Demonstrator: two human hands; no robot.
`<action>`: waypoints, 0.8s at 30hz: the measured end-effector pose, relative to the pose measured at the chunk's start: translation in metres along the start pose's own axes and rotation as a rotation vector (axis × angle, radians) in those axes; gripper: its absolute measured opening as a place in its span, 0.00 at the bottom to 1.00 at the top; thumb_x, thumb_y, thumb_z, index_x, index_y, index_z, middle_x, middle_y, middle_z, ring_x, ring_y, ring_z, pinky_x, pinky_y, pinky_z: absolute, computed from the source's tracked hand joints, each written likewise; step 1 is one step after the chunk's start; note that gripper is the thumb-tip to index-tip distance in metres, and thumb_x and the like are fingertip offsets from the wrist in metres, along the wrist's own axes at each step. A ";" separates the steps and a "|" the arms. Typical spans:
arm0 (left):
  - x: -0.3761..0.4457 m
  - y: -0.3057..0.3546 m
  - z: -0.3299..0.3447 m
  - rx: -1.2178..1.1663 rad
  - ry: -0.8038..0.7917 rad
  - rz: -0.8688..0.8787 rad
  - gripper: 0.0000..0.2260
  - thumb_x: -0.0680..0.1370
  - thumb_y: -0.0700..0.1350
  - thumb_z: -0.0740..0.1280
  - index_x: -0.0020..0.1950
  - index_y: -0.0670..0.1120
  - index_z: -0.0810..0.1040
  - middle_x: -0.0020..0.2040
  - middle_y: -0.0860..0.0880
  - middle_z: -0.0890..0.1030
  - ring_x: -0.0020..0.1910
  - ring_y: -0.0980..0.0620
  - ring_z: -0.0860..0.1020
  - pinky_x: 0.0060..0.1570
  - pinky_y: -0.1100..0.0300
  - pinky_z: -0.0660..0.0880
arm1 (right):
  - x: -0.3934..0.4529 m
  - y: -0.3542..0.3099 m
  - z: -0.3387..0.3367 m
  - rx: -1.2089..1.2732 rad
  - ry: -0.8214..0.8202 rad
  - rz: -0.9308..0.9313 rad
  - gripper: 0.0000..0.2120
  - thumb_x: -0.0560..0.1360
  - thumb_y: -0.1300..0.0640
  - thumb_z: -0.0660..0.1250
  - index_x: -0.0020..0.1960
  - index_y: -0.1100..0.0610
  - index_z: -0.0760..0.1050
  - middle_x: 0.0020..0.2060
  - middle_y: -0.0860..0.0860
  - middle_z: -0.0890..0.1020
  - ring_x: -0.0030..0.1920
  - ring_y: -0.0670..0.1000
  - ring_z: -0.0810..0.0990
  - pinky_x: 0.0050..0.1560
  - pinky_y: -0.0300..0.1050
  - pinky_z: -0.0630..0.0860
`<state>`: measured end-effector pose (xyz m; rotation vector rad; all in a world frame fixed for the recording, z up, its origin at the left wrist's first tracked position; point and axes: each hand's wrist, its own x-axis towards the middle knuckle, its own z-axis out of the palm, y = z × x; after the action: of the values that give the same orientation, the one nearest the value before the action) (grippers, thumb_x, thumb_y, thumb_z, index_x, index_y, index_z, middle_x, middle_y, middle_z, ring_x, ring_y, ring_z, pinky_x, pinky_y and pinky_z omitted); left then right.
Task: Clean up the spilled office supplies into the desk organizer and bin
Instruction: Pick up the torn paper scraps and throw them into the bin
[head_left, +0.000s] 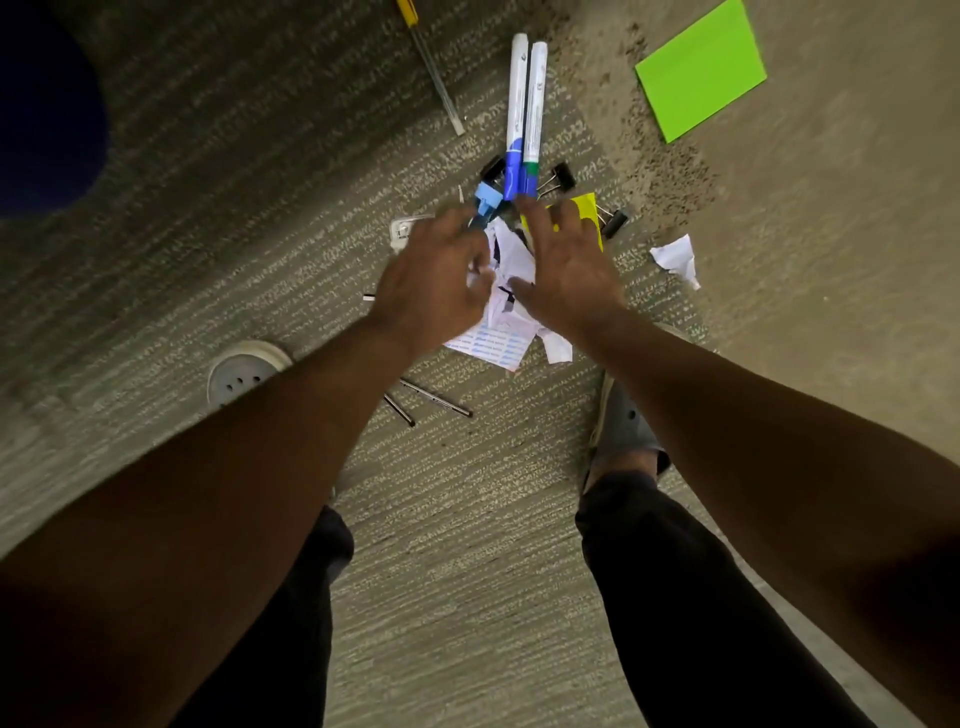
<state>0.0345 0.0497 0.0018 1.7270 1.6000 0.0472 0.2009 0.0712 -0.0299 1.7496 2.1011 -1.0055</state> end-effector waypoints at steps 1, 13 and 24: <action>-0.004 0.003 0.007 0.061 -0.058 0.003 0.08 0.75 0.47 0.68 0.52 0.45 0.77 0.71 0.46 0.68 0.65 0.43 0.69 0.52 0.51 0.74 | -0.002 -0.004 0.001 -0.015 -0.021 -0.021 0.40 0.70 0.49 0.73 0.75 0.47 0.54 0.65 0.57 0.67 0.60 0.60 0.69 0.52 0.55 0.74; -0.007 -0.006 0.026 0.101 -0.009 0.027 0.08 0.76 0.34 0.63 0.52 0.39 0.79 0.53 0.40 0.78 0.52 0.40 0.75 0.51 0.48 0.73 | -0.009 -0.010 0.020 0.036 0.010 -0.092 0.17 0.74 0.60 0.67 0.62 0.54 0.71 0.60 0.59 0.69 0.53 0.61 0.73 0.45 0.54 0.76; -0.038 -0.016 -0.031 -0.692 0.234 -0.567 0.08 0.73 0.36 0.72 0.42 0.49 0.79 0.43 0.55 0.81 0.39 0.62 0.77 0.42 0.67 0.74 | -0.038 0.004 -0.040 0.345 0.167 0.135 0.06 0.71 0.64 0.68 0.47 0.62 0.75 0.44 0.62 0.78 0.42 0.59 0.76 0.41 0.48 0.69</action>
<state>-0.0028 0.0306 0.0326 0.7354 1.8937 0.4774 0.2242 0.0671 0.0201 2.1742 1.9585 -1.2834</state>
